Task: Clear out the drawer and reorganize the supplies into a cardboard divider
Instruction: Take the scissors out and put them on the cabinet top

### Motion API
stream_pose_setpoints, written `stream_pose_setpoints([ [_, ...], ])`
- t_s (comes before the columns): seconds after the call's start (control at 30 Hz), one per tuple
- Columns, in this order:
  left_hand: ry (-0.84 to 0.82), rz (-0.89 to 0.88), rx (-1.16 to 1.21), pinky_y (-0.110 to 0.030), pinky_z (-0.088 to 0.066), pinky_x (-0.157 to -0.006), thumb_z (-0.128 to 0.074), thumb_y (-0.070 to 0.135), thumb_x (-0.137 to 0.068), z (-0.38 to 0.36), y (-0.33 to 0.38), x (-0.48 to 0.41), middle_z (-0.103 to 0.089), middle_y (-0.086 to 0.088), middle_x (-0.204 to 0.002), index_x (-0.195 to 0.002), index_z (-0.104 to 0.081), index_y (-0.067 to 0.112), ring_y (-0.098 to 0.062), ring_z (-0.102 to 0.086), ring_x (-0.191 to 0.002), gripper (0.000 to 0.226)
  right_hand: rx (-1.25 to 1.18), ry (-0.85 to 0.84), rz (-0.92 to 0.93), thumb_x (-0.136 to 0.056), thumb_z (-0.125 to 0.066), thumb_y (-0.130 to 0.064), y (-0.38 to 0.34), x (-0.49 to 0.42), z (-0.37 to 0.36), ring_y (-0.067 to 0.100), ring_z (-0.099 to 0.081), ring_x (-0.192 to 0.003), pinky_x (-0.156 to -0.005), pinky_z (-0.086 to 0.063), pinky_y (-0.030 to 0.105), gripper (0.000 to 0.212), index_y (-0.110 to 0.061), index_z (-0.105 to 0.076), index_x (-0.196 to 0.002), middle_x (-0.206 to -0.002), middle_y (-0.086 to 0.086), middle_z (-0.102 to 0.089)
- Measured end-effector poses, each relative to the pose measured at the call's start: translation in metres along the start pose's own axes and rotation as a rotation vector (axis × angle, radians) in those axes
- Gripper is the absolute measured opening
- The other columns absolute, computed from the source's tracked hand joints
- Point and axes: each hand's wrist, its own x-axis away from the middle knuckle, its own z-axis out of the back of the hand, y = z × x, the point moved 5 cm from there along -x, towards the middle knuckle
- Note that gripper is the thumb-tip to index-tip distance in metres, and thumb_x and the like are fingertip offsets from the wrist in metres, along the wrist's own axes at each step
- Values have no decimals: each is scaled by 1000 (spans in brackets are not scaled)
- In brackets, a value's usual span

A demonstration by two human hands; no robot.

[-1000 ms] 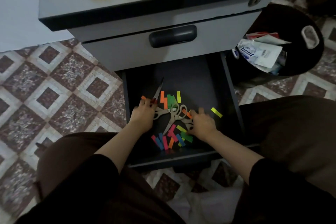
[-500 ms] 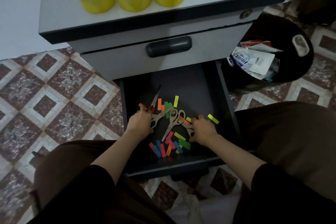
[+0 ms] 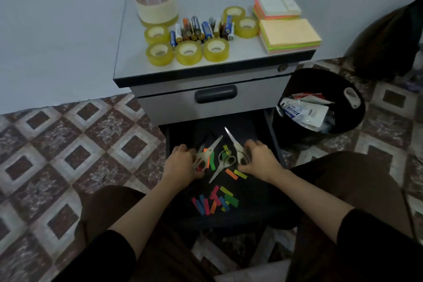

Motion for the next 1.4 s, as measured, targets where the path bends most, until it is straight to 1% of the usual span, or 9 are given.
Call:
stream_pose_setpoints([
  [0.27, 390, -126, 295, -24, -41, -75, -81, 37, -66, 92, 21, 27, -46, 1, -90, -114, -62, 8, -15, -48, -85, 59, -244, 411, 301, -67, -81, -22, -50, 32, 88, 11, -50, -83, -72, -41, 18, 48, -7, -62, -109, -98, 5, -57],
  [0.4, 529, -154, 340, -13, -33, -63, -83, 35, -63, 136, 27, 37, -47, 4, -84, -103, -66, 10, -11, -47, -78, 51, -306, 537, 352, -68, -80, -21, -75, 35, 133, 10, -50, -74, -62, -36, 5, 44, -8, -65, -107, -90, -1, -56],
  [0.5, 574, -187, 340, -8, -32, -61, -83, 37, -63, 167, 34, 36, -48, 6, -82, -99, -66, 11, -10, -46, -75, 47, -349, 576, 371, -70, -79, -22, -93, 33, 167, 9, -52, -71, -62, -40, 8, 40, -10, -66, -106, -86, -4, -57],
  [0.63, 605, -201, 321, -12, -33, -56, -67, 63, -57, 206, 44, 26, -52, 4, -74, -84, -64, 14, -13, -49, -68, 56, -379, 566, 405, -75, -75, -21, -114, 25, 207, 2, -49, -58, -58, -40, 18, 28, -12, -67, -100, -72, -14, -54],
  [0.77, 622, -170, 311, -23, -29, -51, -76, 44, -68, 239, 51, 1, -51, -3, -65, -71, -59, 8, -18, -47, -63, 41, -401, 592, 371, -75, -74, -24, -124, 10, 240, 15, -57, -65, -68, -48, 31, 27, -9, -68, -96, -77, -1, -63],
  [0.87, 627, -114, 307, -26, -28, -49, -75, 45, -71, 267, 57, -22, -42, 3, -56, -60, -46, 16, -15, -41, -56, 42, -398, 584, 333, -74, -73, -29, -125, -7, 254, 24, -62, -76, -73, -51, 37, 31, -7, -68, -95, -85, 10, -68],
  [1.13, 564, -16, 201, -29, -39, -58, -66, 54, -74, 315, 63, -105, -46, 1, -63, -63, -46, 16, -16, -44, -60, 44, -482, 531, 266, -75, -72, -26, -123, -45, 279, 17, -57, -67, -69, -50, 33, 21, -11, -63, -87, -77, 4, -61],
  [1.3, 380, 37, 115, -25, -26, -43, -70, 47, -75, 318, 76, -163, -37, 1, -49, -52, -41, 10, -14, -38, -46, 52, -523, 542, 244, -70, -72, -27, -110, -75, 288, 33, -63, -70, -70, -55, 45, 27, -5, -66, -84, -82, 17, -67],
  [1.4, 346, 57, 56, -25, -29, -43, -70, 46, -76, 318, 86, -192, -42, -1, -56, -55, -40, 10, -12, -41, -50, 51, -524, 543, 239, -72, -72, -28, -103, -87, 294, 26, -61, -65, -63, -54, 35, 25, -7, -67, -85, -82, 15, -68],
])
